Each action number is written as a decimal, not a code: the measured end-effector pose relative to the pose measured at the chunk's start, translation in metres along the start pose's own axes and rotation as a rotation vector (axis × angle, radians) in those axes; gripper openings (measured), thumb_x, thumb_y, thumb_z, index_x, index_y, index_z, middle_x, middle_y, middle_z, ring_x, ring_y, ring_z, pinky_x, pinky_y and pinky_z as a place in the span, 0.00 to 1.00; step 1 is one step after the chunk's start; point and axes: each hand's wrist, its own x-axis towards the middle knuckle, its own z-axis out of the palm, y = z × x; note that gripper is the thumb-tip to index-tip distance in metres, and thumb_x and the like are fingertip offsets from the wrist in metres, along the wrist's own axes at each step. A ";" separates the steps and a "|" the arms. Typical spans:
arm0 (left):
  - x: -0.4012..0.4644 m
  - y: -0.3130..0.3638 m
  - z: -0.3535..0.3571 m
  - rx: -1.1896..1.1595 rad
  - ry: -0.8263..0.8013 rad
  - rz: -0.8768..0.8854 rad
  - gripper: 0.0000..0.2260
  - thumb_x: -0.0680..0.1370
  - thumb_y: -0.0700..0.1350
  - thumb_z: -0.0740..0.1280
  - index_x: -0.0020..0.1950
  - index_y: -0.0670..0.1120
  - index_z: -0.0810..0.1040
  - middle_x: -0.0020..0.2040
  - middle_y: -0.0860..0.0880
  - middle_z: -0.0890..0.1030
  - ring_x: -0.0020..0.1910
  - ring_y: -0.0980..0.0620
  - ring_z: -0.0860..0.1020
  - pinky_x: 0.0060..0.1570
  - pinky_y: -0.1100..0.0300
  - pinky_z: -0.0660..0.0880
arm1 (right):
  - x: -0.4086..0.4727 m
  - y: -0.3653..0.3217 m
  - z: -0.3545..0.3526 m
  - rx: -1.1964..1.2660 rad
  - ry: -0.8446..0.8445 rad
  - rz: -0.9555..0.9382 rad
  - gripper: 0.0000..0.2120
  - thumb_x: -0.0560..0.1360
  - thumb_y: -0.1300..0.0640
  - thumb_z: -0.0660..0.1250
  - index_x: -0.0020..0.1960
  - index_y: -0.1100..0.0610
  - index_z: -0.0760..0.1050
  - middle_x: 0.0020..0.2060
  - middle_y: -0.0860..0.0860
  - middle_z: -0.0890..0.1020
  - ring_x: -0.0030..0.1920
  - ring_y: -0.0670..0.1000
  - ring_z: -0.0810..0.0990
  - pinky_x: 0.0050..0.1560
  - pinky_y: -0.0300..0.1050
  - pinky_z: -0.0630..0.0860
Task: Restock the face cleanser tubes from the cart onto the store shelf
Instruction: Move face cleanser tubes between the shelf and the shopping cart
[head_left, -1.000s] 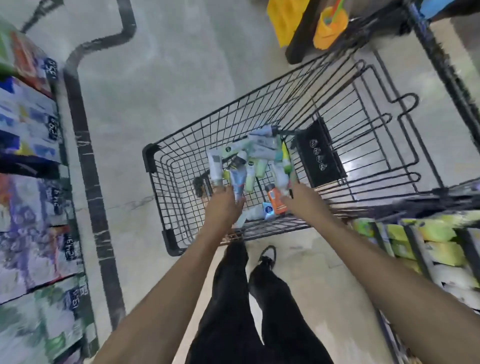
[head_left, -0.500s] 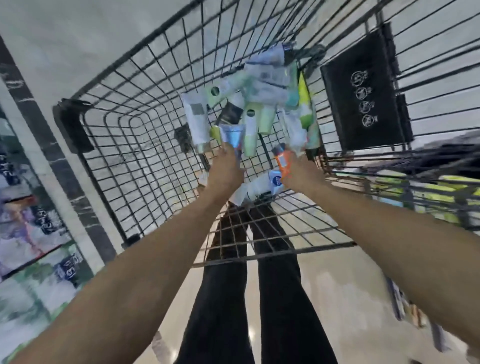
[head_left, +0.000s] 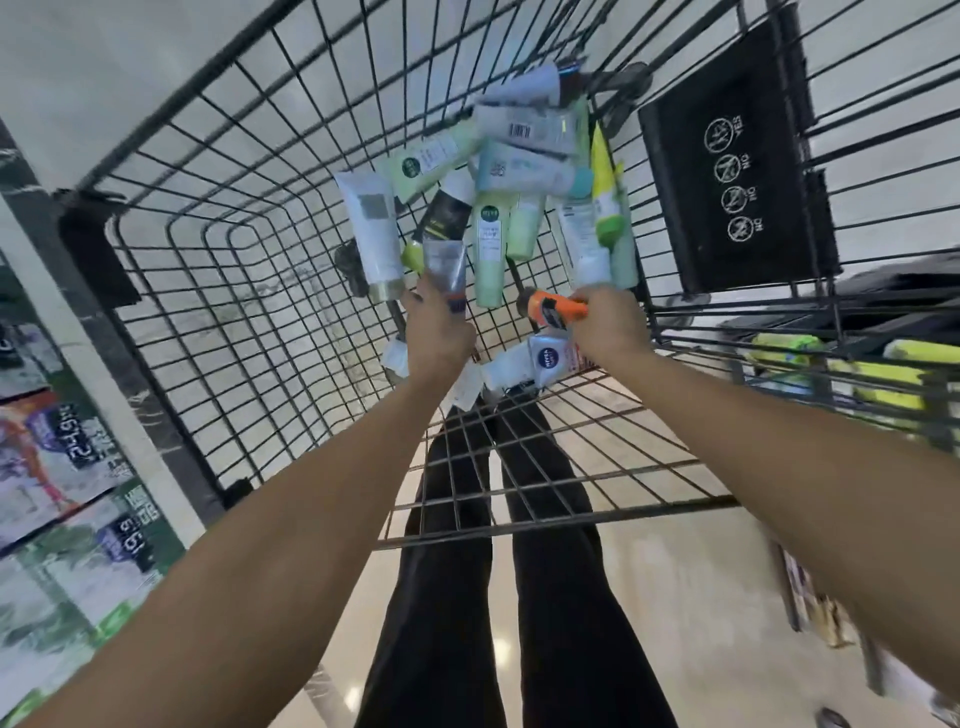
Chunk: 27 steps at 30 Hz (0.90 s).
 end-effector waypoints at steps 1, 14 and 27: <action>-0.001 0.001 -0.004 -0.081 -0.010 -0.029 0.27 0.71 0.37 0.69 0.70 0.43 0.67 0.64 0.40 0.71 0.50 0.44 0.76 0.54 0.48 0.79 | -0.003 -0.002 -0.007 0.089 0.008 0.023 0.06 0.77 0.53 0.73 0.52 0.52 0.84 0.44 0.53 0.85 0.45 0.57 0.83 0.43 0.46 0.78; -0.097 0.066 -0.129 -0.999 -0.657 -0.151 0.21 0.81 0.32 0.55 0.74 0.38 0.68 0.63 0.32 0.78 0.61 0.36 0.78 0.64 0.37 0.76 | -0.116 -0.022 -0.129 1.279 0.078 0.130 0.09 0.74 0.59 0.76 0.54 0.55 0.84 0.46 0.50 0.87 0.50 0.51 0.85 0.63 0.59 0.80; -0.258 0.203 -0.204 -0.697 -0.770 0.378 0.23 0.78 0.29 0.67 0.72 0.38 0.70 0.66 0.36 0.78 0.64 0.38 0.80 0.61 0.44 0.80 | -0.288 -0.003 -0.250 1.950 0.239 -0.101 0.19 0.80 0.47 0.68 0.66 0.56 0.75 0.46 0.55 0.86 0.43 0.56 0.86 0.52 0.60 0.82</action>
